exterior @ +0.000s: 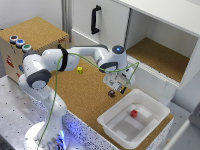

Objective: Go towards the pink block and pick it up

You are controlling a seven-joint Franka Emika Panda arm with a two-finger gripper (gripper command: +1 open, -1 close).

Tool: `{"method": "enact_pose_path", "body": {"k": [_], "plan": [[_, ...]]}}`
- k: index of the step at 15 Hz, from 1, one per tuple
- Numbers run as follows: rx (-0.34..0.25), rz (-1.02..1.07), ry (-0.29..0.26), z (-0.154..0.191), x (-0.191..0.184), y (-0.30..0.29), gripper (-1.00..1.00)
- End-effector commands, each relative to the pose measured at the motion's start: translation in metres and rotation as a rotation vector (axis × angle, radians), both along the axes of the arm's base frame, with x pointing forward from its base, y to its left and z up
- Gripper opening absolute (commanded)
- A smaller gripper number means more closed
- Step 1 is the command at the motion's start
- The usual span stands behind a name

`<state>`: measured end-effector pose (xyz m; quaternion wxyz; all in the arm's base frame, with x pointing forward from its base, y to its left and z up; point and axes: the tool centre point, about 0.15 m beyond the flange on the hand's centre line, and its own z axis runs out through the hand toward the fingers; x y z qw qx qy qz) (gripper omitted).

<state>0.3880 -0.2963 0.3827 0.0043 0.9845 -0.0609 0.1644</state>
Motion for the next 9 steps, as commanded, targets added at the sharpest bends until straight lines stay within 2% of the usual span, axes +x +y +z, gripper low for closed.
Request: {"method": "enact_pose_path", "body": {"k": [1, 5, 9], "plan": [[0.040, 0.052, 0.082, -0.026, 0.000, -0.084, 1.00], [-0.003, 0.126, 0.110, -0.058, 0.003, -0.108, 1.00], [-0.037, 0.175, 0.168, -0.099, 0.003, -0.121, 1.00]]}}
